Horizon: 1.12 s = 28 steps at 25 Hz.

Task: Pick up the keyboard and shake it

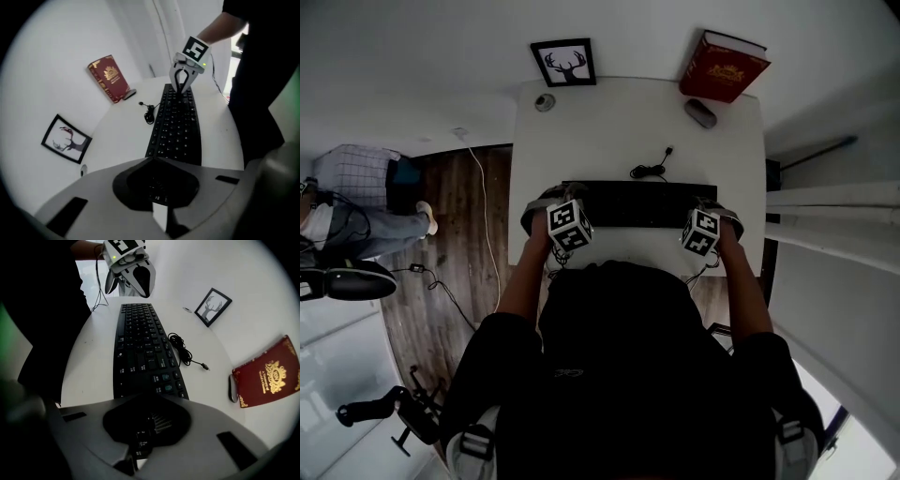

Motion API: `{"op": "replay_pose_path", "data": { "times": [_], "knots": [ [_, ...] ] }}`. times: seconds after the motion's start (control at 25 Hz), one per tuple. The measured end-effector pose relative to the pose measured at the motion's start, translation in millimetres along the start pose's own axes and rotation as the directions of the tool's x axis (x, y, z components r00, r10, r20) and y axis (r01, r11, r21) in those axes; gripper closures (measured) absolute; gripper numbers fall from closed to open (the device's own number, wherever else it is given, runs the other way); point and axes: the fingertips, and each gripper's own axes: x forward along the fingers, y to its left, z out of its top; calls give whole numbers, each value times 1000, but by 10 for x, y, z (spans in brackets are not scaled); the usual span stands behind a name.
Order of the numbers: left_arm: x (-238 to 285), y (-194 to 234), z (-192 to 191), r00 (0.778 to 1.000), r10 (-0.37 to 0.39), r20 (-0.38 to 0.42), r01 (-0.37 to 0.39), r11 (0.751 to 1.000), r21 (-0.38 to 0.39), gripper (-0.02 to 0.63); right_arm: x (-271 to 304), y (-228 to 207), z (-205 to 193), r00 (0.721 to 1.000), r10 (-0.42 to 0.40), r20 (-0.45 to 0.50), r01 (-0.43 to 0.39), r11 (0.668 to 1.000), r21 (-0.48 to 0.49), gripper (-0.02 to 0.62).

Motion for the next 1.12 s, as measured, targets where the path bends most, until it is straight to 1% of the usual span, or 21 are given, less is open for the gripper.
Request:
{"op": "replay_pose_path", "data": {
  "times": [0.04,0.08,0.12,0.2,0.24,0.28,0.32,0.44,0.52,0.6,0.64,0.68,0.72,0.76,0.8,0.84,0.88,0.96,1.0,1.08,1.12],
  "knots": [
    [-31,5,-2,999,54,-3,-54,996,-78,603,-2,-4,-3,1000,-8,2,8,1000,1,564],
    [-76,12,-6,994,107,-1,-105,979,-174,603,-2,-6,-4,1000,-16,8,16,1000,8,565],
    [-129,0,-7,989,148,10,-139,949,-284,603,-2,-3,-5,1000,-25,19,24,1000,19,565],
    [-229,-102,2,981,190,48,-142,859,-492,603,-3,3,-16,998,-54,46,52,998,37,568],
    [-264,-185,8,978,197,64,-128,817,-562,603,-6,-1,-25,996,-75,58,73,997,35,570],
    [-286,-279,11,977,199,71,-117,789,-604,603,-10,-9,-35,993,-99,68,98,995,21,572],
    [-300,-379,8,978,197,68,-113,775,-622,603,-12,-20,-43,989,-124,76,125,992,-2,574],
    [-317,-710,-14,985,168,37,-104,754,-648,603,-6,-33,-58,978,-186,92,192,979,-63,574],
    [-333,-936,37,988,143,60,-66,736,-674,603,2,-18,-61,970,-216,108,224,973,-64,574],
    [-352,-1087,123,985,144,100,-37,729,-683,603,7,18,-67,962,-237,133,241,970,-17,575],
    [-360,-1111,171,980,159,121,-34,728,-684,603,-2,34,-79,959,-245,141,244,970,26,574],
    [-370,-1103,222,973,182,141,-36,726,-687,603,-34,41,-92,956,-256,144,246,966,84,574],
    [-385,-1076,277,964,211,162,-42,721,-692,603,-104,35,-92,948,-281,150,256,953,164,574],
    [-403,-1041,337,952,243,184,-46,711,-702,603,-216,18,-66,933,-320,165,272,927,259,574],
    [-425,-1003,404,939,274,209,-45,699,-713,603,-358,2,-8,911,-366,190,283,890,356,574],
    [-457,-964,475,923,304,234,-43,688,-724,603,-511,5,80,885,-410,221,287,854,435,574],
    [-505,-927,542,906,334,260,-40,679,-733,603,-661,37,194,857,-447,254,289,827,483,574],
    [-670,-880,645,865,399,305,-46,668,-743,603,-932,182,454,805,-510,304,321,805,499,574],
    [-783,-872,678,841,433,324,-58,668,-742,603,-1067,266,574,777,-543,318,352,794,495,574],
    [-1034,-911,711,800,489,348,-92,672,-735,603,-1364,444,752,716,-614,332,404,753,520,574],
    [-1163,-965,718,783,512,353,-107,670,-735,603,-1517,554,812,686,-643,340,413,729,546,574]
  ]
}}
